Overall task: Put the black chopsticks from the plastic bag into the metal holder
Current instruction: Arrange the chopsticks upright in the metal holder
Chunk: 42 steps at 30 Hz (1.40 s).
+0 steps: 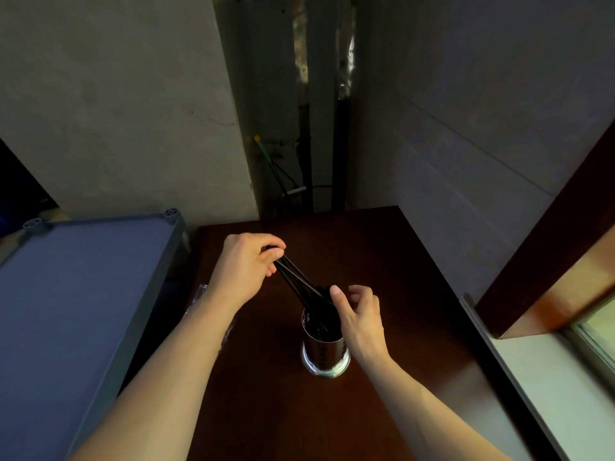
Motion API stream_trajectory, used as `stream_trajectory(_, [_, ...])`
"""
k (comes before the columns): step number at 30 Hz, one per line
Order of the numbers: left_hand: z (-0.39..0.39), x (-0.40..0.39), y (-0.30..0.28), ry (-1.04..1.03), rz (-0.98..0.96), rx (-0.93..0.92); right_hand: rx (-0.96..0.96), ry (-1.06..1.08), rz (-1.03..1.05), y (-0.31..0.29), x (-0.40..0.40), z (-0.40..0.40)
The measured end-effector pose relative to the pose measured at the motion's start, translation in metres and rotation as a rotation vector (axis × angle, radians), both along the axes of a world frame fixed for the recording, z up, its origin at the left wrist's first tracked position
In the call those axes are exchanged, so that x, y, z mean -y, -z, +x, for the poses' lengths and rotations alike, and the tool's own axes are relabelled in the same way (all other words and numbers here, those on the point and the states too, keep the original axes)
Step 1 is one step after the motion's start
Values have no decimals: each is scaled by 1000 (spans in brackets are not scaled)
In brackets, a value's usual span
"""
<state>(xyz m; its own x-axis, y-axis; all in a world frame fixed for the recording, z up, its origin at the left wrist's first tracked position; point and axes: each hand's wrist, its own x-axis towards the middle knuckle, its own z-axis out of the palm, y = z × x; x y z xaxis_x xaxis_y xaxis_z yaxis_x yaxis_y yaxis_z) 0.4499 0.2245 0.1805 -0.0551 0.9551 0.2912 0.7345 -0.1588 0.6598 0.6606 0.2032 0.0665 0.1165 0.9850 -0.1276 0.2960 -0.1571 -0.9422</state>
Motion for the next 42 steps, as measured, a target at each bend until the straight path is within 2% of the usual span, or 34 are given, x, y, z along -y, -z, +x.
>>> stream_trajectory(6, [0,-2,-9,-6,12,76,305,12,180,-9,-1,-12])
stream_trajectory(10, [1,-3,-17,7,21,118,439,-221,319,-17,-5,-10])
stream_trajectory(12, [1,-5,-20,28,30,150,450,-301,333,-19,-9,-6])
stream_trajectory(17, [-1,-11,-19,81,-6,303,328,-402,237,-25,-20,2])
stream_trajectory(21, [-4,-15,-10,62,-44,429,126,-430,162,-30,-25,10])
stream_trajectory(25, [-11,-18,9,-23,-97,592,-255,-424,90,-36,-26,26])
stream_trajectory(32, [-1,-23,46,-187,-235,831,-813,-80,50,-44,-29,32])
stream_trajectory(35, [8,-23,56,-227,-283,910,-1075,-30,52,-48,-28,29])
stream_trajectory(39, [17,-21,62,-248,-333,1018,-1254,-115,57,-54,-28,24])
stream_trajectory(42, [24,-19,64,-240,-354,1062,-1252,-184,30,-57,-27,18])
